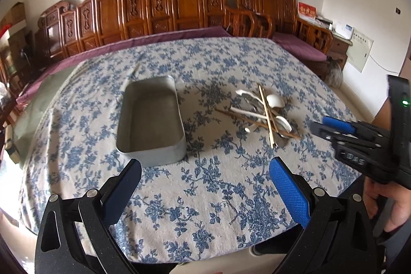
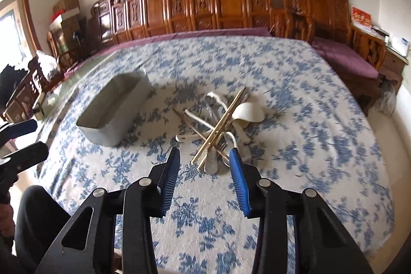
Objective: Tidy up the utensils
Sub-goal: 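Reach the right gripper into the utensil pile and close on a wooden chopstick, then close the left gripper on another wooden chopstick while the right gripper holds its chopstick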
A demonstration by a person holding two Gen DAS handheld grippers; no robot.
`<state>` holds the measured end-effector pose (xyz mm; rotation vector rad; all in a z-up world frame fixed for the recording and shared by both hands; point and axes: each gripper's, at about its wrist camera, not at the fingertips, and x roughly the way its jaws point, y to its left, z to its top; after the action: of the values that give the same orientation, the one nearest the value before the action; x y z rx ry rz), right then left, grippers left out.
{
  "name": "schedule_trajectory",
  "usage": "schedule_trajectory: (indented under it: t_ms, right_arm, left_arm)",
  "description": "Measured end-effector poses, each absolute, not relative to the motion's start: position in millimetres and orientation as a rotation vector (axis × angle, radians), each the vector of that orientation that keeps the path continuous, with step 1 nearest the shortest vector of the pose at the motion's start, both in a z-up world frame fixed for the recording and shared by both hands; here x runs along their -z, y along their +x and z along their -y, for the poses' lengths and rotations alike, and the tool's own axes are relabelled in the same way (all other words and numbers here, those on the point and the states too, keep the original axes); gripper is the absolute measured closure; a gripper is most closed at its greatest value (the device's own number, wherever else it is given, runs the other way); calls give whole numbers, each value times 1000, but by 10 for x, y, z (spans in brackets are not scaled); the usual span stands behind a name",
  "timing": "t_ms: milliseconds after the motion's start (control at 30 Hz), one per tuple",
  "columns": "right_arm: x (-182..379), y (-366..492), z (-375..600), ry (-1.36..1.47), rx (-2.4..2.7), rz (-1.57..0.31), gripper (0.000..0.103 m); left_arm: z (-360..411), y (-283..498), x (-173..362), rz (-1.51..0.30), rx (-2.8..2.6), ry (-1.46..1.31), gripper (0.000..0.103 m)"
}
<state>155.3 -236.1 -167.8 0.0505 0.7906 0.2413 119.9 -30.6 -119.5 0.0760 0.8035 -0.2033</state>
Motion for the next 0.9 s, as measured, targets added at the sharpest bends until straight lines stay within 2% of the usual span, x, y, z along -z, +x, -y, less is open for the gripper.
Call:
schedule_trajectory:
  t_ms: [167, 333, 533, 633, 767, 900]
  right_arm:
    - [1954, 1949, 2265, 32, -263, -846, 67]
    - [2224, 2275, 2209, 0, -250, -887, 68]
    - [2375, 2354, 2237, -33, -221, -911, 72]
    - [2385, 2332, 2292, -34, -211, -907, 77]
    - [2387, 2297, 2371, -24, -208, -909, 95]
    - [2356, 2249, 2485, -1, -206, -896, 97]
  left_arm:
    - [375, 1326, 1367, -839, 205, 88, 6]
    - [421, 1378, 1481, -864, 197, 110, 6]
    - [410, 1419, 1572, -888, 179, 113, 6]
    - [441, 1440, 1595, -895, 179, 113, 7]
    - [546, 1485, 1651, -904, 193, 130, 7]
    - [728, 1600, 1758, -922, 223, 159, 7]
